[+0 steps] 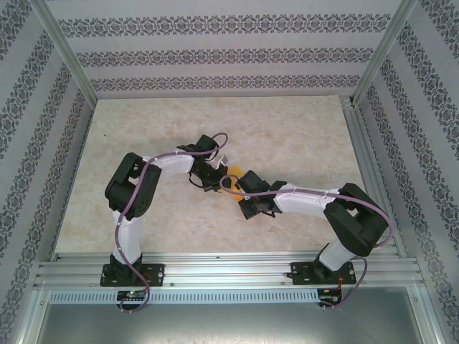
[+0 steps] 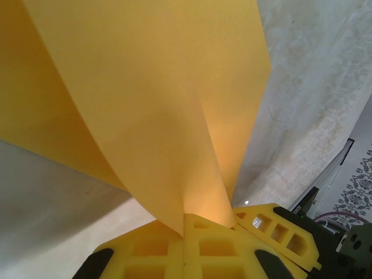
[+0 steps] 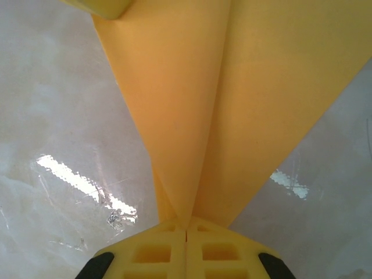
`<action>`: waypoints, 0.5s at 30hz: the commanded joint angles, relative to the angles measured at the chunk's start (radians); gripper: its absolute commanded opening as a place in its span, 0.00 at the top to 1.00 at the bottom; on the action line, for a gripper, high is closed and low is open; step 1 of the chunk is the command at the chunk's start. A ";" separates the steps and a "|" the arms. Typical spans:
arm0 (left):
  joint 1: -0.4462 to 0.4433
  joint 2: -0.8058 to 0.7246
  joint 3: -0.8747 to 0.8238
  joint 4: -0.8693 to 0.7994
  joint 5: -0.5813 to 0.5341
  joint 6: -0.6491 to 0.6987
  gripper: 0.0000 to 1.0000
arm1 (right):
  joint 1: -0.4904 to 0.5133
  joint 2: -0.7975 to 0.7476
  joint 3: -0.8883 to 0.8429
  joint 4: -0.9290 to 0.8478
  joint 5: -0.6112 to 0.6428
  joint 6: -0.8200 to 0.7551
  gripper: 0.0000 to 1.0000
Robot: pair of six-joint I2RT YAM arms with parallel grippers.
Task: Fold a paper plane with a square sheet of paper (pick it up from the middle)
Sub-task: Fourth fold the wing at the center of the table.
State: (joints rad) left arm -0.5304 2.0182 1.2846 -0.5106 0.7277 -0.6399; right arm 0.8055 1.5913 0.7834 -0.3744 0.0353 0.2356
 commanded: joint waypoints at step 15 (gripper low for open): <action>0.009 0.036 0.045 -0.051 -0.030 0.062 1.00 | -0.148 -0.222 -0.148 0.282 -0.356 0.263 0.67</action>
State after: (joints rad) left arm -0.5304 2.0270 1.2900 -0.5255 0.7162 -0.6243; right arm 0.6880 1.3766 0.6815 -0.2287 -0.1833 0.3855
